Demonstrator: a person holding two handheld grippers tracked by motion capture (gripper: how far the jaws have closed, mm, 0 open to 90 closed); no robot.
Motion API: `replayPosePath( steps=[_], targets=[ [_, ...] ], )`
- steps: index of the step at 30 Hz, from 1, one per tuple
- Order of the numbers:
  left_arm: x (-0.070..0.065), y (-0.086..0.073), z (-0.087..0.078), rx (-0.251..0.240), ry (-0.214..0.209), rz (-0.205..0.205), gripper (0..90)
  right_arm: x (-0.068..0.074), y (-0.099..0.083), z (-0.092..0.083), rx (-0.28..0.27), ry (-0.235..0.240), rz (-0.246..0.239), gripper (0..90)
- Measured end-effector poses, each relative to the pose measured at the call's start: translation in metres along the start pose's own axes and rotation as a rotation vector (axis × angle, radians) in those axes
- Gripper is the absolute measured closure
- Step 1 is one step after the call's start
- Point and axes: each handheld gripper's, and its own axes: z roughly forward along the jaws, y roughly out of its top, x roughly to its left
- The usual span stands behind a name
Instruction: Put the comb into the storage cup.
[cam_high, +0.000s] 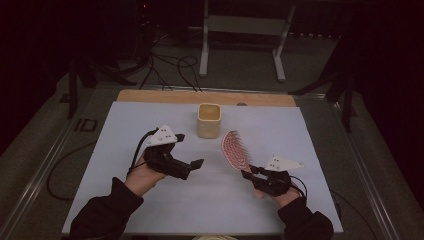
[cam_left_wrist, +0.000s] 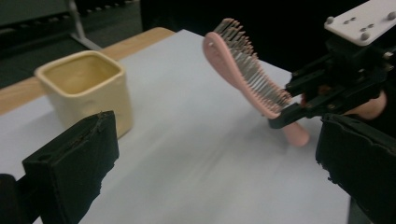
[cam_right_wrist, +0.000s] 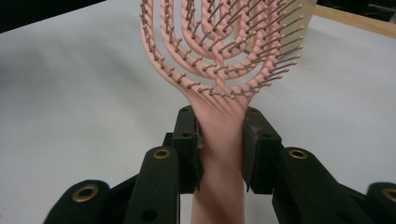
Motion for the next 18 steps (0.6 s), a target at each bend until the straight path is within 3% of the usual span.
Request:
replayPosePath(
  steps=[10,16,18],
  targets=[
    [-0.005,0.014,0.019,0.024,-0.052,-0.100,0.2,0.000,0.000,0.000,0.004,0.002,-0.005,70.3],
    [-0.015,0.022,0.034,0.045,-0.079,-0.110,0.2,0.000,0.000,0.000,0.001,0.002,-0.004,70.3],
    [-0.017,0.024,0.040,0.046,-0.083,-0.130,0.2,0.000,0.000,0.000,0.003,0.005,-0.004,70.3]
  ],
)
